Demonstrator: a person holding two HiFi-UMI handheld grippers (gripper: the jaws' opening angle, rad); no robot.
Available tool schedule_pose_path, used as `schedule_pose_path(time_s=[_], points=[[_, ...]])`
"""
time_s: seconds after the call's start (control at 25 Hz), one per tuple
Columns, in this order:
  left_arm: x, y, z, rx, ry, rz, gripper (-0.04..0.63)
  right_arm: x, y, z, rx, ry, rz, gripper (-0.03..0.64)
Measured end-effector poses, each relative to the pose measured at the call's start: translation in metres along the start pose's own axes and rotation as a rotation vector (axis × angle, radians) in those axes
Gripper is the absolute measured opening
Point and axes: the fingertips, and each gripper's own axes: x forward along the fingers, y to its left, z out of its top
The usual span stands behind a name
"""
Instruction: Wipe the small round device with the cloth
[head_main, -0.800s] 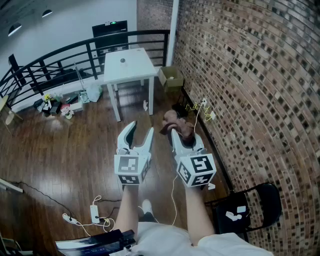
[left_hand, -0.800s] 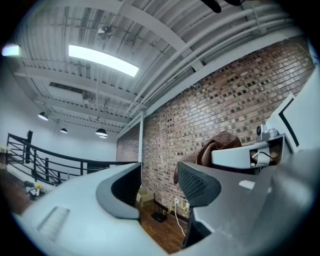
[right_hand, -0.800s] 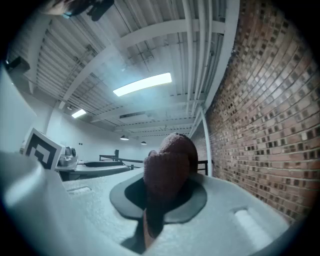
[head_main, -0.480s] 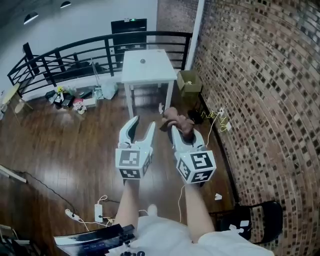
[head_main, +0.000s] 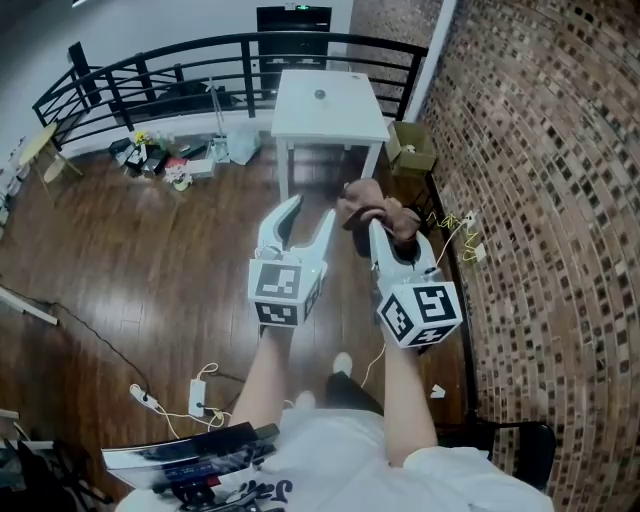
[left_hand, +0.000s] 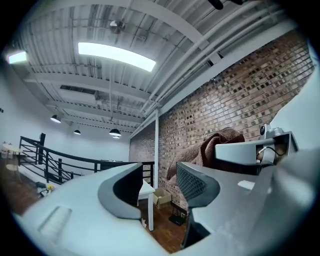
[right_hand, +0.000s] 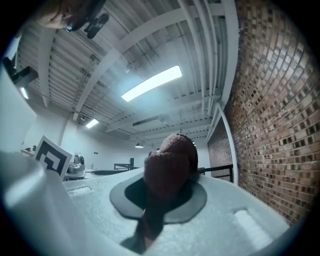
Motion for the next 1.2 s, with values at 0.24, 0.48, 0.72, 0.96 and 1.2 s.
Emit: schedule_pose_path(time_s=[0.24,0.48,0.72,0.96,1.2], points=[[0.05,0.026,-0.014,-0.057,0.009,0.039,0.233,0.056,-0.029,-0.014,0.007,-0.018,0.043,0.026],[0.132,0.055,0.001,0.025,-0.027,0.095,0.227,0.132,-0.086,-0.003,0.016,-0.035,0.122,0.028],[0.215,0.076,0.001,0.028,-0.034,0.141,0.225,0.196,-0.157,-0.011,0.007,-0.03,0.131,0.028],[0.271,0.094,-0.019,0.029,0.004,0.163,0.225,0.25,-0.22,-0.031,0.068,-0.009,0.112,0.028],[0.317,0.13,-0.046,0.011,0.062,0.162,0.225,0.31,-0.242,-0.062,0.101,0.043,0.121,0.028]])
